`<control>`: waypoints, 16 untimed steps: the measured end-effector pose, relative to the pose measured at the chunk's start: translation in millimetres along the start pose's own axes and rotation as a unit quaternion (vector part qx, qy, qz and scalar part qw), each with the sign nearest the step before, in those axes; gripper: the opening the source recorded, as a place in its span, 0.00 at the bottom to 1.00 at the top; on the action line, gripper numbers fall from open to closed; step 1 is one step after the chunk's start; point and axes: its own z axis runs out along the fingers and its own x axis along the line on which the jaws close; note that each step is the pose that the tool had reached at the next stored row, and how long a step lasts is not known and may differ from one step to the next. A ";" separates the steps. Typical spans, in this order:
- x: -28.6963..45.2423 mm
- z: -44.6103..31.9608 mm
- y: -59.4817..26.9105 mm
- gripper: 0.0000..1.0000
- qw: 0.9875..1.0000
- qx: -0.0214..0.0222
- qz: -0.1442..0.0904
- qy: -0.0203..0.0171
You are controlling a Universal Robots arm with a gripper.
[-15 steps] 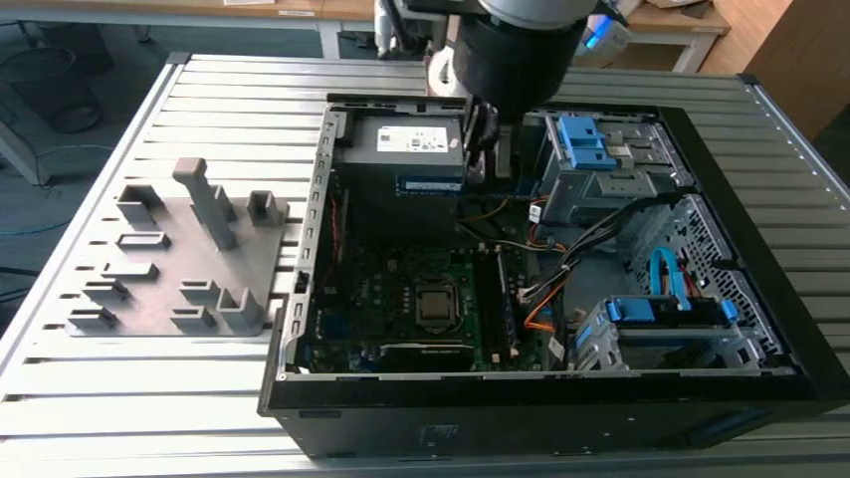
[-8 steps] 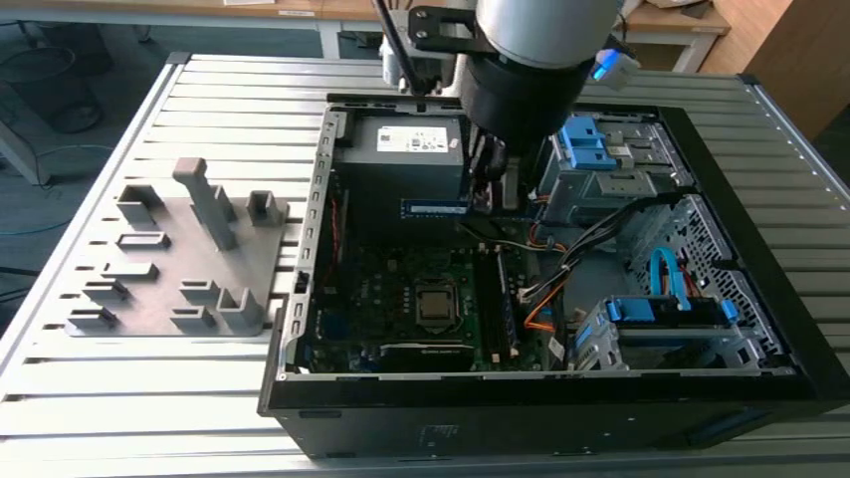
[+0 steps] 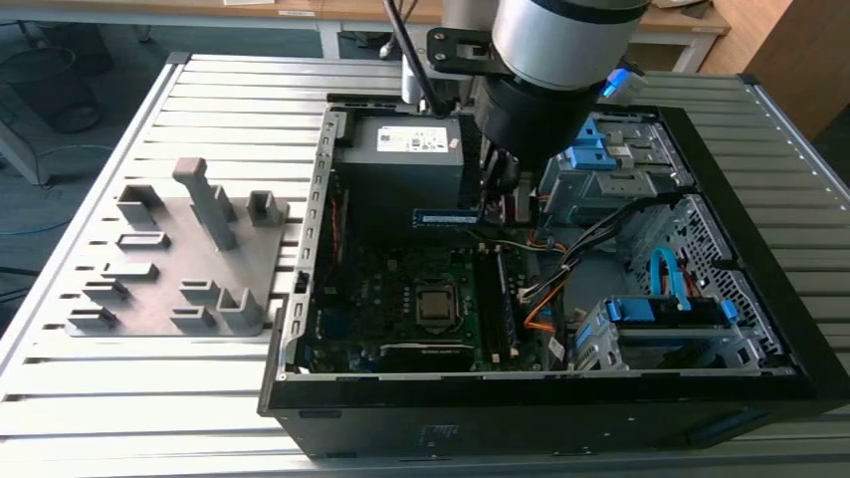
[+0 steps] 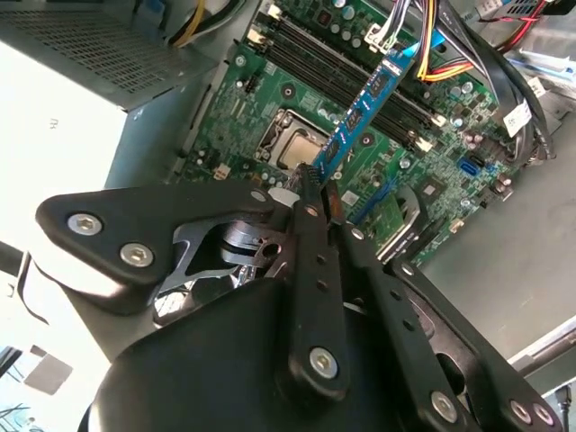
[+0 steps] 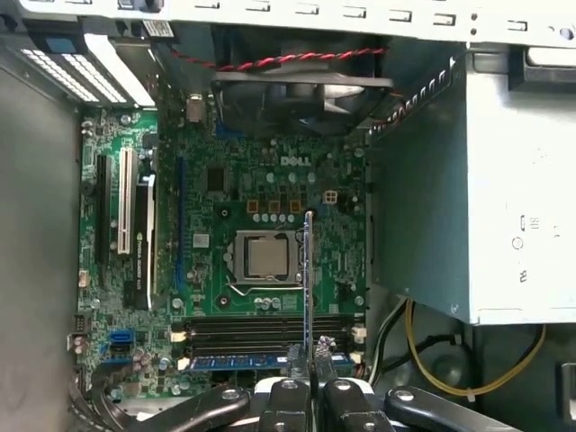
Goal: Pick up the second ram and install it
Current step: 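Pick up the second ram and move it above second insertion slot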
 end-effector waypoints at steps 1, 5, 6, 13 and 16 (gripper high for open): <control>0.4 0.6 -0.2 0.14 1.000 0.000 0.000 0.000; 1.4 4.1 -1.1 0.14 1.000 0.000 0.000 0.000; 1.6 5.3 -1.4 0.14 1.000 0.000 0.000 0.000; 2.8 10.6 -2.6 0.14 1.000 0.000 0.000 0.000; 3.4 12.8 -3.2 0.14 1.000 0.000 0.000 0.000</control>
